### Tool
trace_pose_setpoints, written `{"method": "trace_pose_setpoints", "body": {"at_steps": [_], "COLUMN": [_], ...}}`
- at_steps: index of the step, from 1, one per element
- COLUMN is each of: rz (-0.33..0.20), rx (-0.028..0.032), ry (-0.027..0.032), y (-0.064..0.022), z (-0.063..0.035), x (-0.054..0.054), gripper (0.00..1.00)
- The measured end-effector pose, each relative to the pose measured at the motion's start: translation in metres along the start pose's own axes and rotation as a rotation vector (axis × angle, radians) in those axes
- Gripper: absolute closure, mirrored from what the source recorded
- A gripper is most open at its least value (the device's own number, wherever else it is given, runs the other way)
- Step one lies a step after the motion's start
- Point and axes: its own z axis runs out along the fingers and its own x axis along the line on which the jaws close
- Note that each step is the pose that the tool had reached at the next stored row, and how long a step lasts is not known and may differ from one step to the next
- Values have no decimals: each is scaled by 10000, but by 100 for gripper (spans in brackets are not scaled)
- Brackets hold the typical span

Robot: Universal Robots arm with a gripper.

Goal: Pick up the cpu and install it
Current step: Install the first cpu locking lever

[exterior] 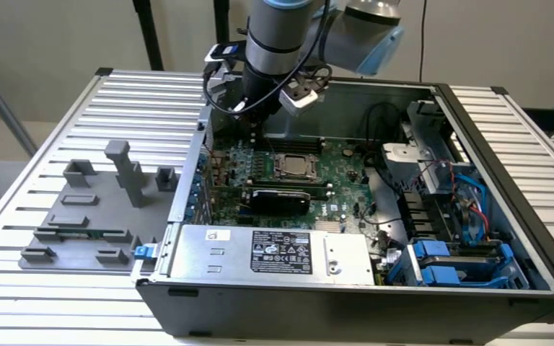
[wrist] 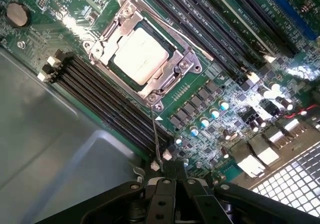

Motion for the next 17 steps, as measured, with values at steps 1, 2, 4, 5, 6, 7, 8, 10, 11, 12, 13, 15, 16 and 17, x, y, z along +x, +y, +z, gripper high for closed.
{"method": "trace_pose_setpoints", "body": {"at_steps": [1,2,4,5,6,7,8,10,11,12,13,15,16,17], "rz": [69,130,239,279,314,339,360,392,404,413,419,424,425,425], "rx": [-7,-17,-34,-42,-49,-58,-67,-87,-94,-100,-102,-99,-96,-93], "ry": [31,59,107,128,144,156,170,202,214,224,231,237,240,241], "y": [1,2,4,8,12,18,24,41,52,64,78,118,140,160], "z": [1,0,1,2,2,1,0,1,2,1,-1,-9,-14,-20], "x": [0,2,5,9,14,21,28,46,58,73,90,139,166,192], "gripper": [89,89,89,89,89,89,89,89,89,89,89,89,89,89]}}
